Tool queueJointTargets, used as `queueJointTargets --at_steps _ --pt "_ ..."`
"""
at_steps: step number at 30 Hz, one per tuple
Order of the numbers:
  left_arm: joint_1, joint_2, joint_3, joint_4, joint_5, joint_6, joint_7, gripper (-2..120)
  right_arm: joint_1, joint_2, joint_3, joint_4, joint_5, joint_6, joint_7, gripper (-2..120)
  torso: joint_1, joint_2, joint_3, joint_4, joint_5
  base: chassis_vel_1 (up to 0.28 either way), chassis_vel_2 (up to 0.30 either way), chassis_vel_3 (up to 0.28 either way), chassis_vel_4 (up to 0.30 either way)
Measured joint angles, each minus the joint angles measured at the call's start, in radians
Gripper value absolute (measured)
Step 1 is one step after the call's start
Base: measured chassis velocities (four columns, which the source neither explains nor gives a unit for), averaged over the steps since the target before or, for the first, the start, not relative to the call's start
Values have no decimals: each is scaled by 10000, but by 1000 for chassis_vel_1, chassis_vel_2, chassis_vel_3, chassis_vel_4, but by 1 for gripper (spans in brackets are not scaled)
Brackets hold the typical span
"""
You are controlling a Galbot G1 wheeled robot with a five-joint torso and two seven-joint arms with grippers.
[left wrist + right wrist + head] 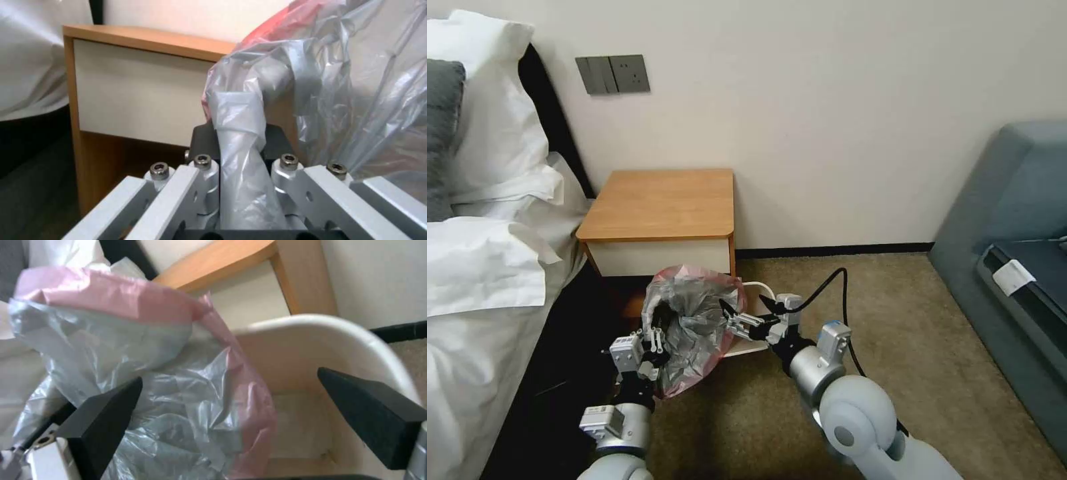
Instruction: Pick up the garbage bag from the table and place it over the trash can.
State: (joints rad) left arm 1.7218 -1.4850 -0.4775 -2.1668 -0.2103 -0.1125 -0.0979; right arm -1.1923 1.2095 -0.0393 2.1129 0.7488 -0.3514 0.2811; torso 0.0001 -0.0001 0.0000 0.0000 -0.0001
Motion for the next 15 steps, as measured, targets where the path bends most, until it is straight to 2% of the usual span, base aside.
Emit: queueJointTargets --at_steps 15 --pt "-25 15 -8 -48 31 -70 215 11 503 160 -196 -495 -85 10 -446 100 0 1 0 0 1 0 0 0 0"
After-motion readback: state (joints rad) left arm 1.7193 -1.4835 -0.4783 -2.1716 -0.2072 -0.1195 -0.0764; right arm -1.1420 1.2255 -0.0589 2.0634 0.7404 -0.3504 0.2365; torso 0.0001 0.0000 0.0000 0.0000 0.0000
